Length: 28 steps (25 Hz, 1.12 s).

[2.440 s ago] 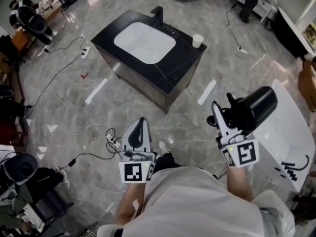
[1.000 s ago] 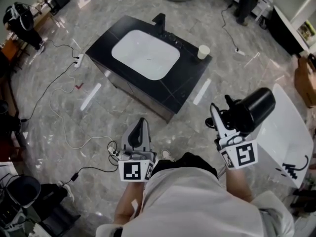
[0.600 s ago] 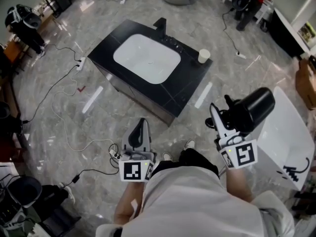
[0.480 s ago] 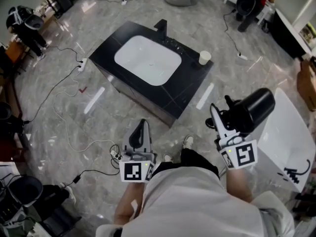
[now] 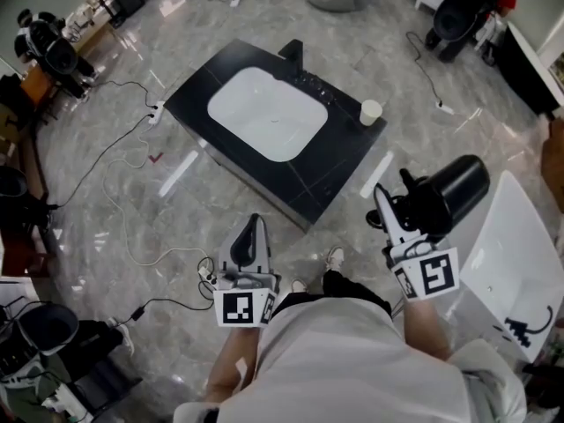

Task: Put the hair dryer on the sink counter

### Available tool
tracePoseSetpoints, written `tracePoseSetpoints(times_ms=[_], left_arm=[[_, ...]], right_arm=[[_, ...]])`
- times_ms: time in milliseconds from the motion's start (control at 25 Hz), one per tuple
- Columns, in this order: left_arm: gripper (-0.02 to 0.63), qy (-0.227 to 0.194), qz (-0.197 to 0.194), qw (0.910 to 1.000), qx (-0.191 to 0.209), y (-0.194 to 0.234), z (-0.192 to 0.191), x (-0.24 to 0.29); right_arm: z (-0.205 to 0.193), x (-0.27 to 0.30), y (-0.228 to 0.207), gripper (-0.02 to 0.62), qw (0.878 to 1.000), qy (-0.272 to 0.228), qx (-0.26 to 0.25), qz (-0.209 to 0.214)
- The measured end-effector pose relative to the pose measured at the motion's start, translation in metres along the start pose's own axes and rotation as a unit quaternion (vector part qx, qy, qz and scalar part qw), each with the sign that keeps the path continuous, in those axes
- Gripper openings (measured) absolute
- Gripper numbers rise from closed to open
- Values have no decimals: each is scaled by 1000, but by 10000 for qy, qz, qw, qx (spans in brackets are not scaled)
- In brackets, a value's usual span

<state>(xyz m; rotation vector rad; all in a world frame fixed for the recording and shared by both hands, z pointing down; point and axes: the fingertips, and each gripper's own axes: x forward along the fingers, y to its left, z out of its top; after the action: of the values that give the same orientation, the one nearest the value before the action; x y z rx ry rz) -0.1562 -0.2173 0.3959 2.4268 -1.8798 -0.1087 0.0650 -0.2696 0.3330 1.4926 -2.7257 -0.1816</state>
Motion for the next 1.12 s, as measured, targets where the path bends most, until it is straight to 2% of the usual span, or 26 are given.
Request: tracePoseSetpoints(times_ms=[280,680,960,1120], left_arm=[[0,-114,177,9998,70,-16,12,32],[0,-212,673,9971,273,-33,18,60],[2,-168,777,9965,247,-24,12,66],[2,-173,670,9974,220,-10,14,72]], right_arm=[[5,15,-34,212,9998,-55,-33,188],[-4,36,-73,212,9982,-147,18,581],[-16,55,-71,212,9978,-115,102,646],[-17,61,-67,212,9984,-9,10,571]])
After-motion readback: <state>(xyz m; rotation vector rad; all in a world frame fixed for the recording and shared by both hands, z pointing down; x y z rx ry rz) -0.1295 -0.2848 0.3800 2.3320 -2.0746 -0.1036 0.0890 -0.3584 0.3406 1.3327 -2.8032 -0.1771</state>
